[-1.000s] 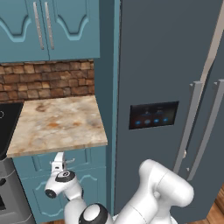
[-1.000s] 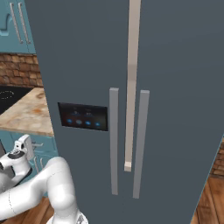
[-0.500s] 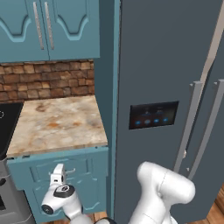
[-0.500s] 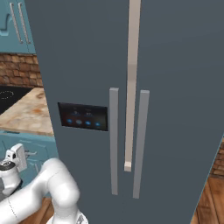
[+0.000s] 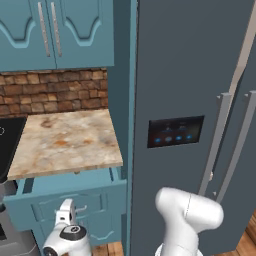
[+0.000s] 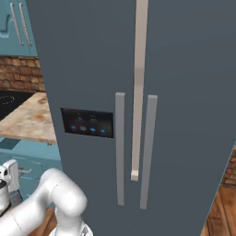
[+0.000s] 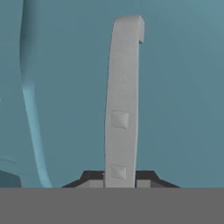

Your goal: Take the pizza cutter from the drawer on the left and place it on the dining counter for cutting.

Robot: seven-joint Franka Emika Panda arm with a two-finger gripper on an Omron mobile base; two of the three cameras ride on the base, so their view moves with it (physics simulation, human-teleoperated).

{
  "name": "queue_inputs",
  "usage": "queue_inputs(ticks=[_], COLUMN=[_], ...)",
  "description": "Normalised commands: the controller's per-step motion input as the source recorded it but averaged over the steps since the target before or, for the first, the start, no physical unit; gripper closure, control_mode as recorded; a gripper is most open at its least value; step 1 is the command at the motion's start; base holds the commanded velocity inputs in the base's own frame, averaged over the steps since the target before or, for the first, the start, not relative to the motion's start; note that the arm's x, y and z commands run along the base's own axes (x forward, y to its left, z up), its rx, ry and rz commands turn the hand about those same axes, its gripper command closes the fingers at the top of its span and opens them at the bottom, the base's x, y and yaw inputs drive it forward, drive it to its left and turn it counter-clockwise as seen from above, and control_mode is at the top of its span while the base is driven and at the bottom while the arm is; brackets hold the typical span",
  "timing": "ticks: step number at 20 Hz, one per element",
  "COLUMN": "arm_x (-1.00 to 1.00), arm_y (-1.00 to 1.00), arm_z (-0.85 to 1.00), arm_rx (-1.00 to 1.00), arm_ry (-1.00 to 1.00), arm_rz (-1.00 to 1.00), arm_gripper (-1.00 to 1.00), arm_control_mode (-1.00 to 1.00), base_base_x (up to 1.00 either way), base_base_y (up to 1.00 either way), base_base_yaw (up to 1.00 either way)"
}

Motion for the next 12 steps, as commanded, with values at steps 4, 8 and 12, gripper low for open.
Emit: queue_inputs(ticks=[4, 8, 12], arm_x=[-0.84, -0.84, -0.88], arm_y=[0.00, 0.00, 0.00], arm_z=[-0.18, -0.18, -0.21], arm_rx=[0.00, 0.00, 0.00], arm_ry=[0.13, 0.13, 0.12], arm_rz=[-0.02, -0.02, -0.01], arm_gripper=[1.00, 1.00, 1.00], arm_control_mode=[-1.00, -1.00, -1.00], base_base_x=[0.00, 0.00, 0.00], base_base_y=[0.00, 0.00, 0.00], base_base_yaw=[0.00, 0.00, 0.00])
